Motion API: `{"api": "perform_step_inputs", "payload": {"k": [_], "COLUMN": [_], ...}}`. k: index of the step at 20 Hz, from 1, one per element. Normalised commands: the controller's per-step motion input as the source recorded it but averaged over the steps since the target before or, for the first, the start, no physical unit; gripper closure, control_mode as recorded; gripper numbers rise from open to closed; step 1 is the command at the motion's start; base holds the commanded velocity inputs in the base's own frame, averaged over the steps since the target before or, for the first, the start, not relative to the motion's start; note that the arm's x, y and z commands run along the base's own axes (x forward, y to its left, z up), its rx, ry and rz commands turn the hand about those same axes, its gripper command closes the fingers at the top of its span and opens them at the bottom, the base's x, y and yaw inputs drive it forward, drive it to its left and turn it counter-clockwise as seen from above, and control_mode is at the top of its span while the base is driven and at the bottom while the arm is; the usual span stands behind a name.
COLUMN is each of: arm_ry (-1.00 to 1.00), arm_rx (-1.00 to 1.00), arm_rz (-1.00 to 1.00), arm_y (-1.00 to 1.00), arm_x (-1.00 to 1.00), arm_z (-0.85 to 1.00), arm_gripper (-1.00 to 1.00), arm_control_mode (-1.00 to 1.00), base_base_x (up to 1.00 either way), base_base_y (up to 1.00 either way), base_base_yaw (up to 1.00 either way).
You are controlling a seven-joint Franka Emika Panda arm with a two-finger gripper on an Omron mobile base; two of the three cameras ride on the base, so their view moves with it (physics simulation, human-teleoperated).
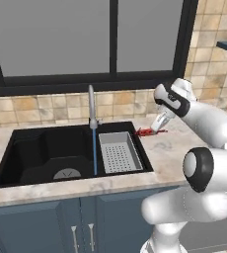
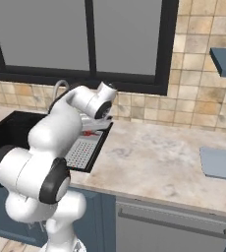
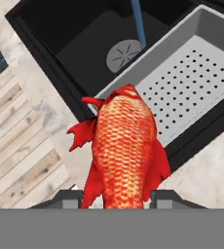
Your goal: Take the fish out of the fridge, briefly rinse it in the sink, and place it on the tray next to the sink.
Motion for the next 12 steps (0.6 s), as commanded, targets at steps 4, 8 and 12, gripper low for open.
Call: {"api": "perform_step_inputs", "payload": {"k": [4, 8, 12], "arm_ry": [0.02, -0.14, -0.33], "arm_rx": [0.0, -0.03, -0.04], "arm_rz": [0.17, 0.18, 0.15], "arm_y": [0.26, 0.34, 0.27], "arm_x": [0.34, 0.37, 0.2], "arm_z": [-0.13, -0.31, -0.34], "arm_gripper": [1.0, 1.0, 1.0], "arm_control_mode": [-1.0, -1.0, -1.0], "base_base_x": [0.0, 0.0, 0.0], "base_base_y": [0.0, 0.0, 0.0], "base_base_yaw": [0.0, 0.0, 0.0]}}
